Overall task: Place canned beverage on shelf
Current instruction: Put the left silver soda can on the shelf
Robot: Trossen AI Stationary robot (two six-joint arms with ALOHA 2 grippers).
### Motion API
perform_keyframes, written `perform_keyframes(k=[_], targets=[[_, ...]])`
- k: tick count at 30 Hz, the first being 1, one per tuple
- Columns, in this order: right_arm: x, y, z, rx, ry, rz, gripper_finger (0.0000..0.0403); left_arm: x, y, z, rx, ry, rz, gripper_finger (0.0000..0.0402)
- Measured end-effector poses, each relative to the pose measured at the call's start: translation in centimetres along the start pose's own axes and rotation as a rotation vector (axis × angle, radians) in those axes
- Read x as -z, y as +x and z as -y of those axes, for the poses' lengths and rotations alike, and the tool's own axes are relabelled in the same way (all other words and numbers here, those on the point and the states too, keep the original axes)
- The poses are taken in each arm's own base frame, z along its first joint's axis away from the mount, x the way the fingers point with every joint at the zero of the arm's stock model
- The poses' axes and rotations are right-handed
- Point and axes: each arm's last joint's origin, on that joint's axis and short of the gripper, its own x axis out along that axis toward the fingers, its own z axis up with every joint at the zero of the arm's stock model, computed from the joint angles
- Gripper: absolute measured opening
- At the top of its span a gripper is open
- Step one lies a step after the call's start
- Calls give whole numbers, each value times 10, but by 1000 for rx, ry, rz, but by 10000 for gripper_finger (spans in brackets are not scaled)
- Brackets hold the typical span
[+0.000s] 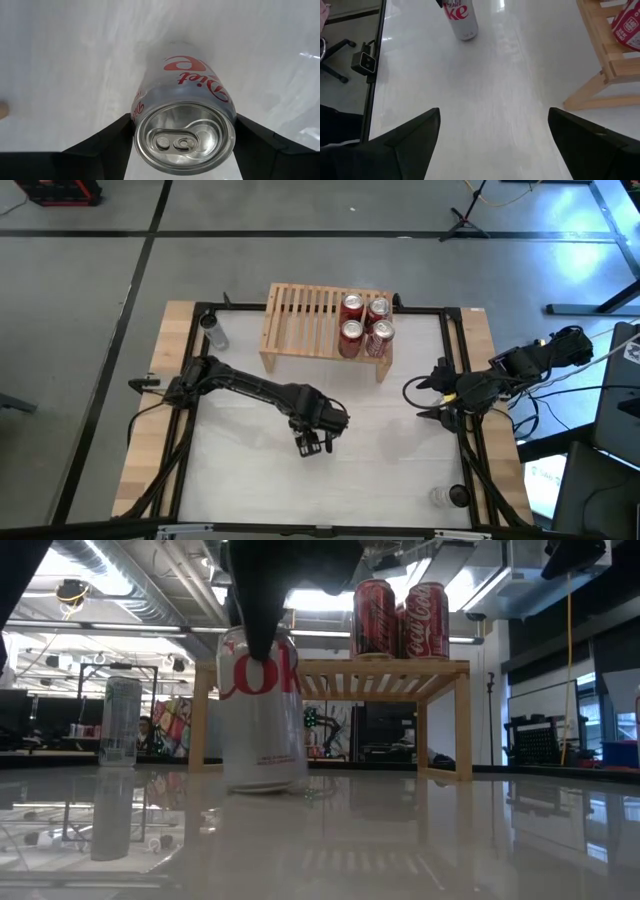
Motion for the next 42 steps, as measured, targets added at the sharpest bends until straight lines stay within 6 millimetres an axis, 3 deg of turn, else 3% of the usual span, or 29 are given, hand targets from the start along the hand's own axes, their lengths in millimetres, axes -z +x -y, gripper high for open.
perform_keyframes(k=[9,18,30,33,37,42], targets=[[0,0,0,-1,0,2,358,0,0,0,-5,23,5,268],[0,0,0,15,1,11,358,-2,1,0,-3,55,16,294],[0,0,0,15,1,10,358,-4,0,-5,12,45,-1,361],[0,0,0,16,0,9,358,0,-19,-3,5,51,71,361],[0,0,0,8,9,2,358,20,-52,0,-10,75,190,360],[0,0,0,0,14,-3,358,45,-76,-1,24,51,357,360]])
